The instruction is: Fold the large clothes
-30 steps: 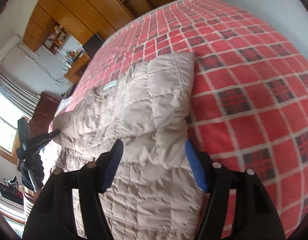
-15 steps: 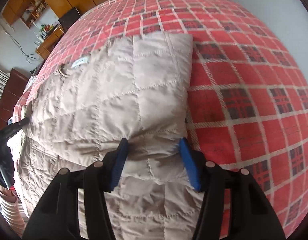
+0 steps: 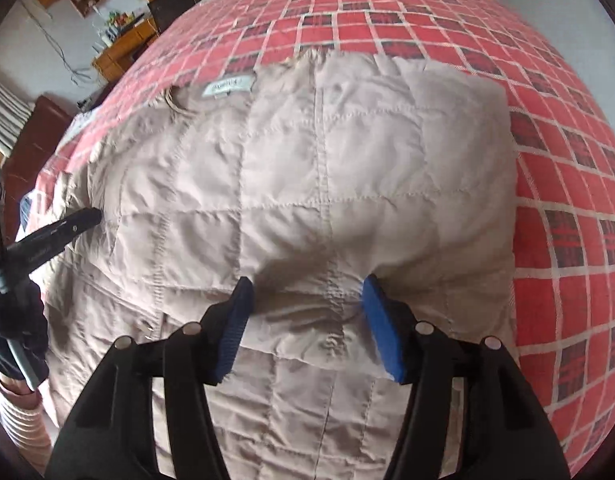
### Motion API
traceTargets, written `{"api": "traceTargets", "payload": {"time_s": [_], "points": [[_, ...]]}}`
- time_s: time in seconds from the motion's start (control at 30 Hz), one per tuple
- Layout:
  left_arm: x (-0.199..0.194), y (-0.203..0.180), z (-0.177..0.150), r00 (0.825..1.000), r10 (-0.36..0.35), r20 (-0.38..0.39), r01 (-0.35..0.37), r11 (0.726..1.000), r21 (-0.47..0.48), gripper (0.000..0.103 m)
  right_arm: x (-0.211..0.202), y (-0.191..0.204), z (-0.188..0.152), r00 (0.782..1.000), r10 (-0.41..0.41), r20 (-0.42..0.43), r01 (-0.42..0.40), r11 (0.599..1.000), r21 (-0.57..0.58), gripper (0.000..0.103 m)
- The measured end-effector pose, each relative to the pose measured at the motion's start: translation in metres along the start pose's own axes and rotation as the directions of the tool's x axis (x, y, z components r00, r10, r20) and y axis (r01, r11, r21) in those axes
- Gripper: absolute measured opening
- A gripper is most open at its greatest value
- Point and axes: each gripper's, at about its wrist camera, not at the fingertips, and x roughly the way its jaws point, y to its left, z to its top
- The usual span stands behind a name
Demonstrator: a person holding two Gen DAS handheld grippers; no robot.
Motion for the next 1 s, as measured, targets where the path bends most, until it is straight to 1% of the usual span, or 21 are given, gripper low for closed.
{"api": "traceTargets", "payload": {"time_s": [0.03,0.07,0.13,0.17,0.23,0.3,0.37,0.43,0.47,0.53,0.6,0.63,0.7,0.77,0.8,0.87,0.93,1.0], "points": [[0.005,0.002,-0.002,1.000,-0.007,-0.004,0.007,1.000,-0.005,0.033,0.003,0.001,-0.001,1.000,-0.003,0.005,0.003,1.000,-0.007,0.060],[0.006,0.001,-0.003,1.000,-0.004,0.010,0.004,1.000,0.008,0.033,0.005,0.002,-0.003,1.000,-0.004,0.010,0.004,1.000,-0.013,0.062],[0.006,-0.004,-0.006,1.000,0.013,0.018,-0.013,0.999,0.035,0.033,0.010,0.003,-0.003,0.999,-0.025,0.019,0.026,0.999,-0.038,0.063],[0.006,-0.004,-0.006,1.000,0.015,0.016,-0.015,0.999,0.033,0.033,0.010,0.003,-0.004,0.999,-0.033,0.018,0.034,0.999,-0.041,0.064],[0.002,-0.001,-0.004,1.000,0.004,0.008,-0.004,1.000,0.010,0.033,0.007,0.001,-0.002,1.000,-0.017,0.013,0.017,1.000,-0.023,0.065],[-0.013,0.006,-0.004,1.000,-0.021,0.009,0.021,0.999,-0.034,0.033,-0.003,-0.002,-0.003,0.999,0.035,0.018,-0.035,0.999,-0.001,0.064],[-0.038,0.015,-0.008,0.998,-0.050,0.050,0.052,0.997,-0.052,0.034,-0.018,-0.003,-0.005,0.990,0.138,0.034,-0.138,0.990,0.009,0.064],[-0.069,0.033,-0.018,0.994,-0.043,0.105,0.050,0.997,-0.067,0.043,-0.028,0.000,-0.007,0.982,0.183,0.039,-0.183,0.983,0.000,0.064],[-0.083,0.044,-0.025,0.992,-0.032,0.123,0.042,0.996,-0.081,0.047,-0.032,0.002,-0.009,0.981,0.190,0.035,-0.190,0.982,-0.006,0.064],[-0.104,0.068,-0.038,0.990,0.029,0.136,-0.013,0.993,-0.118,0.049,-0.036,0.008,-0.013,0.981,0.192,0.022,-0.192,0.981,-0.021,0.064],[-0.122,0.099,-0.057,0.986,0.101,0.136,-0.076,0.981,-0.177,0.053,-0.035,0.016,-0.018,0.980,0.200,-0.002,-0.200,0.979,-0.040,0.064],[-0.129,0.114,-0.067,0.984,0.120,0.132,-0.091,0.974,-0.208,0.054,-0.033,0.020,-0.020,0.979,0.202,-0.014,-0.202,0.978,-0.049,0.064],[-0.142,0.151,-0.092,0.979,0.169,0.113,-0.130,0.949,-0.288,0.055,-0.029,0.030,-0.025,0.977,0.211,-0.035,-0.213,0.974,-0.076,0.064],[-0.152,0.187,-0.116,0.972,0.217,0.093,-0.169,0.915,-0.367,0.055,-0.024,0.044,-0.029,0.975,0.216,-0.050,-0.220,0.970,-0.104,0.064],[-0.156,0.206,-0.128,0.967,0.243,0.078,-0.192,0.893,-0.408,0.055,-0.023,0.047,-0.031,0.974,0.218,-0.056,-0.223,0.968,-0.113,0.064],[-0.161,0.243,-0.151,0.956,0.291,0.039,-0.234,0.836,-0.497,0.055,-0.019,0.053,-0.031,0.973,0.221,-0.065,-0.228,0.966,-0.125,0.064],[-0.165,0.274,-0.170,0.948,0.317,0.017,-0.252,0.784,-0.567,0.055,-0.016,0.055,-0.031,0.973,0.219,-0.069,-0.226,0.965,-0.130,0.064],[-0.169,0.305,-0.188,0.940,0.342,0.000,-0.263,0.723,-0.638,0.055,-0.014,0.053,-0.031,0.974,0.215,-0.071,-0.222,0.967,-0.128,0.064]]}}
